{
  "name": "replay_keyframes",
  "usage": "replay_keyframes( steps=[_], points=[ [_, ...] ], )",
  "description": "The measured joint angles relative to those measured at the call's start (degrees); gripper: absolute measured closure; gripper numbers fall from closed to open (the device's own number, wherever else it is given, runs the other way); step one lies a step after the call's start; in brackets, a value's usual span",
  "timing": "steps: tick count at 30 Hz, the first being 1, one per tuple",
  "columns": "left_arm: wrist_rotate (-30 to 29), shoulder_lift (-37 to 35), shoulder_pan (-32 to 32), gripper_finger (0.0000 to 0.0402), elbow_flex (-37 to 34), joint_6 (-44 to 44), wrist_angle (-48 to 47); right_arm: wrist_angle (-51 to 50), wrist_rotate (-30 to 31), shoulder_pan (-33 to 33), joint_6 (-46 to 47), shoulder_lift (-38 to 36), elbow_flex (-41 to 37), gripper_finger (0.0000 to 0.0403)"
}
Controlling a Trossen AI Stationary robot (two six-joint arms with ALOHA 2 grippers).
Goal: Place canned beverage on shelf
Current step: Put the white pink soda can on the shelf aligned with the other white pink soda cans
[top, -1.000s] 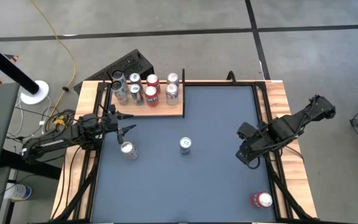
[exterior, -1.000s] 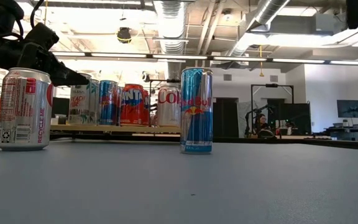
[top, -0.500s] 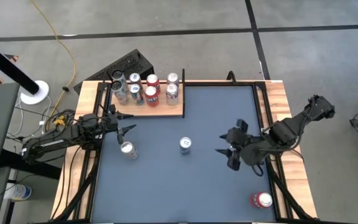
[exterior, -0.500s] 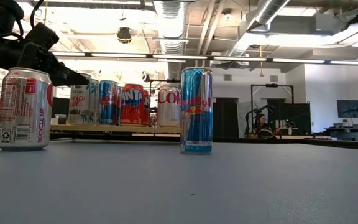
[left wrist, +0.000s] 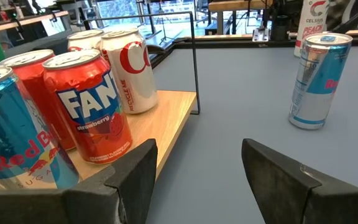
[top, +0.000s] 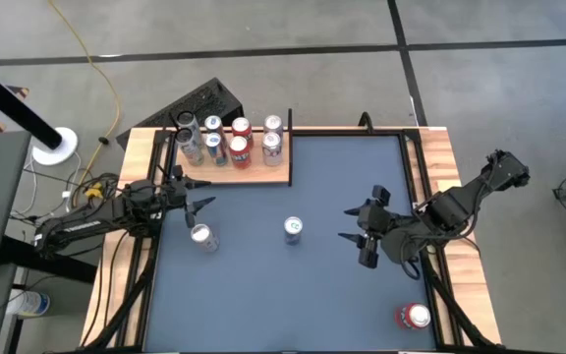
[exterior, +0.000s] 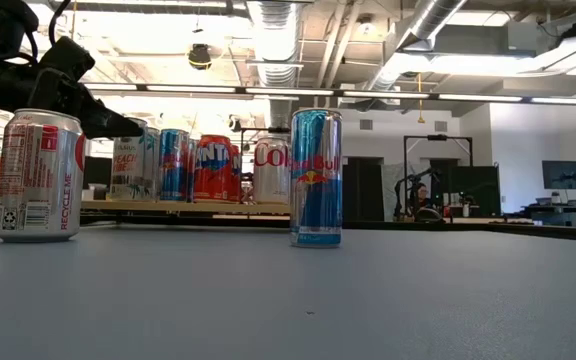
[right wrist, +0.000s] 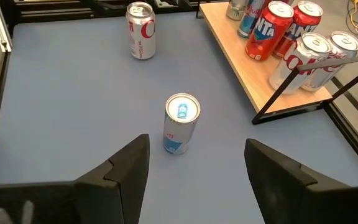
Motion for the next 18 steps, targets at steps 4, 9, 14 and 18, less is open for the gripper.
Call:
replay_keyframes(
  steps=[4, 9, 14, 18],
  points=[
    [1.1, 0.0, 0.0, 0.0177, 0.0, -8.8, 0.1, -2.5, -0.3, 0.0, 1.6, 0.0, 0.0, 0.0154],
    [2.0, 0.0, 0.0, 0.0177, 0.0, -30.0, 0.0, -5.9, -0.6, -0.1, 6.5, 0.0, 0.0, 0.0154],
    [5.3, 0.0, 0.0, 0.0177, -0.1, -34.0, 0.7, -6.1, -0.6, -0.1, 6.6, 0.0, 0.0, 0.0154],
    [8.1, 0.0, 0.0, 0.0177, 3.1, -31.0, 0.4, -6.7, -0.5, -0.3, 6.6, 0.0, 0.0, 0.0154]
  ],
)
